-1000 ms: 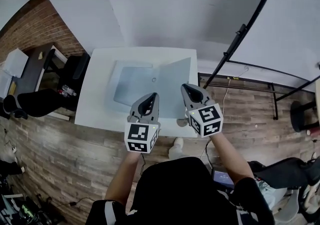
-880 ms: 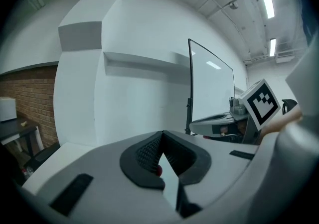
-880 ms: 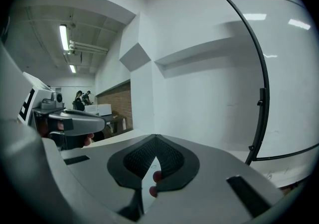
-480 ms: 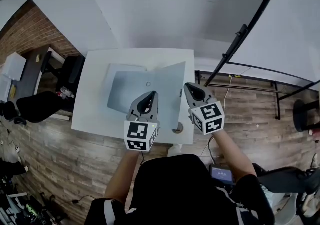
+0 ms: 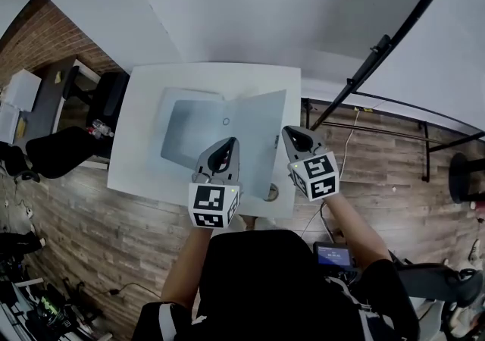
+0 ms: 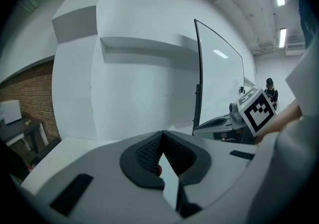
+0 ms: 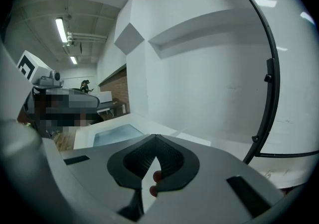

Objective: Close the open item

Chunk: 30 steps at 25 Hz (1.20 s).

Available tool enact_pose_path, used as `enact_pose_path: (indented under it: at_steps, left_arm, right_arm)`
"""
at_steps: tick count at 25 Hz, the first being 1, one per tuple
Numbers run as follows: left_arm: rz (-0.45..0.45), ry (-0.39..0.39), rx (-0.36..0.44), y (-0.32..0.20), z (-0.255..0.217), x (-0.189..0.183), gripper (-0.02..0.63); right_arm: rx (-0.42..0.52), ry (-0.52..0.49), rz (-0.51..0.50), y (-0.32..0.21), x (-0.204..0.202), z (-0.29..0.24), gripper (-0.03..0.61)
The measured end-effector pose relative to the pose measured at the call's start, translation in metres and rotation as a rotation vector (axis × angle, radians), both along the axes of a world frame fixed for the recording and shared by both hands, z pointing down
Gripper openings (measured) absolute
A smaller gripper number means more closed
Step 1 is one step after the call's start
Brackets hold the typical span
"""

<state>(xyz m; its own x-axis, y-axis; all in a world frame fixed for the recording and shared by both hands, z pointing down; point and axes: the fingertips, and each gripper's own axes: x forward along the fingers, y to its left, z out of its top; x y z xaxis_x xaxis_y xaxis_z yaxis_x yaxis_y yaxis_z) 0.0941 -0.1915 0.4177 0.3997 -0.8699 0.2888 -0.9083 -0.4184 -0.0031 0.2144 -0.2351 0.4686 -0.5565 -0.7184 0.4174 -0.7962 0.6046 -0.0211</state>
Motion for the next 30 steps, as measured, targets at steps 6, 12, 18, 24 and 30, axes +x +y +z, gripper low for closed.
enact_pose_path:
  at_steps: [6,12,18,24,30]
  left_arm:
    - [0.046,0.002,-0.017,-0.009,0.006,-0.006,0.011]
    - [0.115,0.004,-0.029,-0.024,0.008,-0.014,0.011]
    - [0.177,-0.003,-0.060,-0.032,0.017,-0.013,0.009]
    - [0.213,-0.008,-0.086,-0.035,0.028,-0.012,0.011]
    - [0.221,-0.007,-0.093,-0.037,0.031,-0.015,0.011]
  right_arm:
    - [-0.043,0.038,0.049,-0.001,0.006,0.020,0.038]
    - [-0.079,0.080,0.115,0.001,0.006,0.033,0.038]
    - [-0.121,0.090,0.181,0.006,0.010,0.053,0.038]
    - [-0.138,0.081,0.218,0.006,0.012,0.063,0.038]
    - [-0.153,0.096,0.211,0.007,0.006,0.071,0.038]
